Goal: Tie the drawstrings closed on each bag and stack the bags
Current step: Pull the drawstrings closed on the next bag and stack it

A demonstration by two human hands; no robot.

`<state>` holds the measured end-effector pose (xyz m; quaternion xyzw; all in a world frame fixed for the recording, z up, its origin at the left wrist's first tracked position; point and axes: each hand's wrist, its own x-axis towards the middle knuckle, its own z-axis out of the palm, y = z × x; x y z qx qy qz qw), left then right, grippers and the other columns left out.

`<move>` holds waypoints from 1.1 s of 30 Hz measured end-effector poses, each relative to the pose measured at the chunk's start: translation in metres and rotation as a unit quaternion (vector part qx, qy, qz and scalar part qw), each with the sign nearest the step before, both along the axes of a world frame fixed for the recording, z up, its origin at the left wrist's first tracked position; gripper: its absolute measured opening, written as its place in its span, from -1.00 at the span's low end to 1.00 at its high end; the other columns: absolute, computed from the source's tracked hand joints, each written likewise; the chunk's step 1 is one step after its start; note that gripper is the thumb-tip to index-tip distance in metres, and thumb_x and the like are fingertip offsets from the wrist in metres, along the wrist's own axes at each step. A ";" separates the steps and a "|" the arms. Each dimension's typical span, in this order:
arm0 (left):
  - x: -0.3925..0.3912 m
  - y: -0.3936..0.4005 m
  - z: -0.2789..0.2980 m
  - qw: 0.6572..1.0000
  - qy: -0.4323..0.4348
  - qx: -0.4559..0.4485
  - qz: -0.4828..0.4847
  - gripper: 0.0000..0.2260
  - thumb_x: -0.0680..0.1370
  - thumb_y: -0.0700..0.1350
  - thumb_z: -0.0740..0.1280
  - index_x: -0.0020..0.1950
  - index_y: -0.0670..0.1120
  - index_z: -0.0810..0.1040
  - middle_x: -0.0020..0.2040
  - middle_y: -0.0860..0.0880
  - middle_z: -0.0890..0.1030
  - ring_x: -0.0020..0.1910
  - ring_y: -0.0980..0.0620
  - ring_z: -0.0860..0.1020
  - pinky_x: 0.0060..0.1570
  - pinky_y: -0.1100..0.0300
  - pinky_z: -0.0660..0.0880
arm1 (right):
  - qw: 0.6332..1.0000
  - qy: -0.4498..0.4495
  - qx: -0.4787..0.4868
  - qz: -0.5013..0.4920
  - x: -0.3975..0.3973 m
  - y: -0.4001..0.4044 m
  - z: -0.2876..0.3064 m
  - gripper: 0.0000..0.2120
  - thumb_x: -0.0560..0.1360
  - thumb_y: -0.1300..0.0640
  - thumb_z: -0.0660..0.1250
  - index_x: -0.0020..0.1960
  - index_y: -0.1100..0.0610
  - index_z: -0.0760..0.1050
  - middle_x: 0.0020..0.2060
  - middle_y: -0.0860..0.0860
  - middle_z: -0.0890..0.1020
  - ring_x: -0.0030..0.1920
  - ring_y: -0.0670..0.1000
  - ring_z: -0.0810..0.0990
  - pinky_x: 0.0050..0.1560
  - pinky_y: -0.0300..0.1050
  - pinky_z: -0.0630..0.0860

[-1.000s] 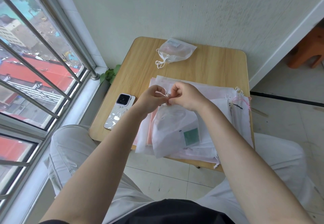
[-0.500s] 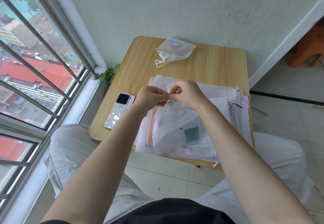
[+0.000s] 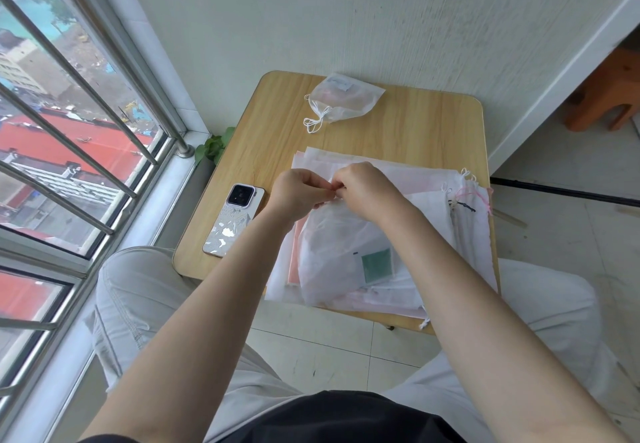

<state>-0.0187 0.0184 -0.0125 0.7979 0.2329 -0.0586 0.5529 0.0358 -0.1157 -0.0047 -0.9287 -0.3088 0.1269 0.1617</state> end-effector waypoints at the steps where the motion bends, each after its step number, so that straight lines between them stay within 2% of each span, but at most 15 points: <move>1: 0.000 0.000 0.000 1.000 -0.004 0.010 -0.012 -0.94 0.41 -0.28 0.49 -0.20 -0.17 0.63 -0.29 -0.03 0.60 -0.35 0.08 0.50 -0.26 0.27 0.50 | 1.000 -0.007 -0.017 0.006 0.000 0.000 0.001 -0.80 0.57 0.28 0.25 0.10 0.16 0.62 0.02 0.11 0.60 0.01 0.12 0.57 -0.05 -0.04 0.53; 4: 0.001 -0.001 0.001 0.997 -0.022 0.062 -0.042 -0.86 0.42 -0.30 0.43 -0.23 -0.10 0.54 -0.29 0.03 0.53 -0.34 0.10 0.46 -0.33 0.32 0.41 | 1.000 0.014 -0.024 0.004 0.001 0.000 0.001 -0.79 0.60 0.31 0.21 0.18 0.20 0.53 0.12 0.10 0.54 0.10 0.10 0.52 -0.01 -0.10 0.45; 7: 0.001 -0.002 0.000 0.990 -0.052 0.119 -0.062 -0.90 0.41 -0.29 0.41 -0.17 -0.13 0.53 -0.28 0.06 0.50 -0.31 0.12 0.43 -0.36 0.36 0.34 | 0.992 0.122 0.015 -0.035 0.007 -0.004 0.003 -0.84 0.65 0.17 0.17 0.15 0.14 0.49 0.10 0.04 0.52 0.04 0.03 0.49 -0.04 -0.14 0.37; 10: 0.000 -0.001 -0.004 0.981 -0.082 0.159 -0.074 -0.88 0.41 -0.25 0.43 -0.16 -0.10 0.52 -0.25 0.11 0.53 -0.30 0.22 0.44 -0.39 0.48 0.32 | 0.970 0.225 0.067 -0.055 0.014 -0.008 0.001 -0.85 0.65 0.11 0.19 0.08 0.11 0.52 0.01 0.00 0.57 0.02 0.00 0.51 0.00 -0.14 0.41; 13: -0.003 -0.003 -0.008 0.971 -0.113 0.191 -0.087 -0.85 0.41 -0.23 0.43 -0.19 -0.05 0.49 -0.25 0.16 0.54 -0.28 0.23 0.45 -0.32 0.43 0.32 | 0.917 0.364 0.140 -0.083 0.015 -0.013 -0.004 -0.82 0.64 0.13 0.22 0.02 0.21 0.55 -0.23 0.01 0.47 -0.20 -0.02 0.40 -0.17 -0.19 0.33; 16: -0.004 -0.004 -0.012 0.957 -0.148 0.230 -0.092 -0.86 0.43 -0.23 0.43 -0.20 0.00 0.56 -0.18 0.13 0.59 -0.11 0.07 0.49 -0.13 0.25 0.39 | 0.853 0.464 0.206 -0.119 0.018 -0.017 -0.009 -0.77 0.64 0.17 0.22 -0.13 0.22 0.54 -0.26 0.09 0.43 -0.27 0.00 0.33 -0.23 -0.15 0.26; 18: -0.005 -0.002 -0.015 0.947 -0.168 0.259 -0.087 -0.89 0.42 -0.18 0.47 -0.20 0.03 0.63 -0.08 0.10 0.62 0.01 0.00 0.47 -0.05 0.31 0.30 | 0.842 0.475 0.216 -0.135 0.019 -0.017 -0.011 -0.77 0.64 0.20 0.22 -0.16 0.19 0.53 -0.26 0.08 0.44 -0.30 -0.02 0.33 -0.26 -0.16 0.24; 20: -0.006 -0.001 -0.015 0.947 -0.169 0.262 -0.081 -0.94 0.41 -0.12 0.49 -0.17 0.04 0.67 -0.03 0.08 0.59 0.05 0.00 0.43 -0.06 0.34 0.24 | 0.833 0.481 0.227 -0.150 0.019 -0.017 -0.012 -0.77 0.64 0.22 0.21 -0.16 0.21 0.54 -0.28 0.07 0.46 -0.31 -0.02 0.35 -0.26 -0.16 0.28; 24: -0.005 -0.003 -0.014 0.946 -0.161 0.273 -0.066 -0.88 0.40 0.06 0.51 -0.16 0.04 0.67 -0.15 0.15 0.50 -0.04 0.11 0.38 -0.21 0.41 0.25 | 0.822 0.482 0.245 -0.177 0.019 -0.016 -0.013 -0.83 0.62 0.25 0.22 -0.08 0.27 0.55 -0.27 0.09 0.46 -0.32 -0.03 0.37 -0.27 -0.19 0.32; 27: -0.002 -0.002 -0.014 0.937 -0.148 0.308 -0.076 -0.76 0.40 0.18 0.49 -0.18 0.02 0.65 -0.24 0.14 0.51 -0.10 0.10 0.44 -0.23 0.25 0.39 | 0.822 0.475 0.254 -0.187 0.020 -0.014 -0.015 -0.85 0.61 0.25 0.25 0.03 0.30 0.56 -0.19 0.12 0.45 -0.29 -0.02 0.37 -0.25 -0.17 0.31; 29: -0.001 -0.003 -0.012 0.932 -0.133 0.326 -0.083 -0.77 0.42 0.17 0.48 -0.19 0.03 0.64 -0.25 0.14 0.53 -0.10 0.09 0.46 -0.21 0.16 0.46 | 0.823 0.468 0.256 -0.194 0.018 -0.014 -0.015 -0.88 0.59 0.26 0.28 -0.02 0.29 0.57 -0.25 0.10 0.46 -0.33 -0.04 0.36 -0.26 -0.19 0.30; 33: 0.000 -0.004 -0.009 0.933 -0.108 0.331 -0.089 -0.84 0.49 0.08 0.43 -0.13 0.00 0.69 -0.24 0.16 0.56 -0.12 0.12 0.51 -0.26 0.20 0.48 | 0.826 0.449 0.275 -0.202 0.016 -0.016 -0.011 -0.92 0.53 0.27 0.39 -0.15 0.22 0.59 -0.32 0.07 0.53 -0.35 -0.05 0.43 -0.25 -0.22 0.37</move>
